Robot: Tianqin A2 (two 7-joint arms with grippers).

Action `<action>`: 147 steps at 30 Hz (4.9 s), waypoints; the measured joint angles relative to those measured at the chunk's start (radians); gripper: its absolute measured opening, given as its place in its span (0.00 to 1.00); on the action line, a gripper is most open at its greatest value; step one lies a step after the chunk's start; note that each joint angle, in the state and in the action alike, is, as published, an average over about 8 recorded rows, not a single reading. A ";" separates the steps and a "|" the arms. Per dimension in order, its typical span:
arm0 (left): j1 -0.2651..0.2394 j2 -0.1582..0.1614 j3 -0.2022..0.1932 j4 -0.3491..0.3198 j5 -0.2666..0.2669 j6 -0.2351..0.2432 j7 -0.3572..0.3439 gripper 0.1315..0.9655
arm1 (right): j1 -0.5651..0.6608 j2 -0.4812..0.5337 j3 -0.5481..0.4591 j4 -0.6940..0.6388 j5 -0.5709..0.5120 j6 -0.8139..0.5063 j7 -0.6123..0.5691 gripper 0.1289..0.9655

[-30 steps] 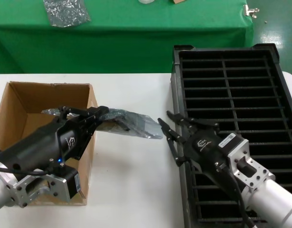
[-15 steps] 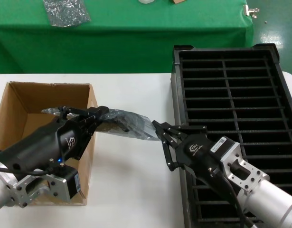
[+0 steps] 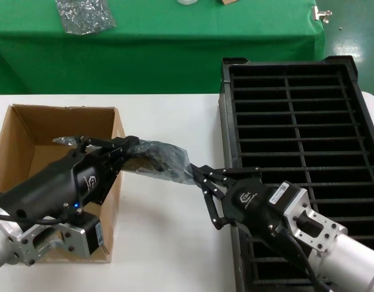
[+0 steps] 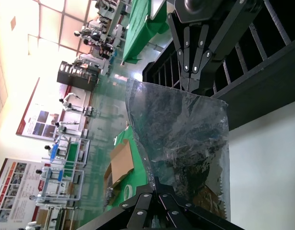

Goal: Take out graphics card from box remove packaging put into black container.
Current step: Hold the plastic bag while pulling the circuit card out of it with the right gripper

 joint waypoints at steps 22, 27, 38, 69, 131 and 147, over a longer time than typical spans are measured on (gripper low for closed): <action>0.000 0.000 0.000 0.000 0.000 0.000 0.000 0.01 | 0.036 0.140 -0.050 0.112 0.045 0.054 -0.020 0.01; 0.000 0.000 0.000 0.000 0.000 0.000 0.000 0.01 | 0.032 0.125 -0.040 0.106 0.038 0.043 -0.023 0.01; 0.000 0.000 0.000 0.000 0.000 0.000 0.000 0.01 | 0.046 0.065 -0.036 0.064 -0.002 -0.009 0.005 0.01; 0.000 0.000 0.000 0.000 0.000 0.000 0.000 0.01 | -0.009 -0.187 0.307 -0.236 -0.326 -0.460 0.142 0.01; 0.000 0.000 0.000 0.000 0.000 0.000 0.000 0.01 | -0.052 -0.437 0.587 -0.397 -0.531 -0.774 0.139 0.07; 0.000 0.000 0.000 0.000 0.000 0.000 0.000 0.01 | -0.182 -0.204 0.690 -0.062 -0.609 -0.729 0.366 0.07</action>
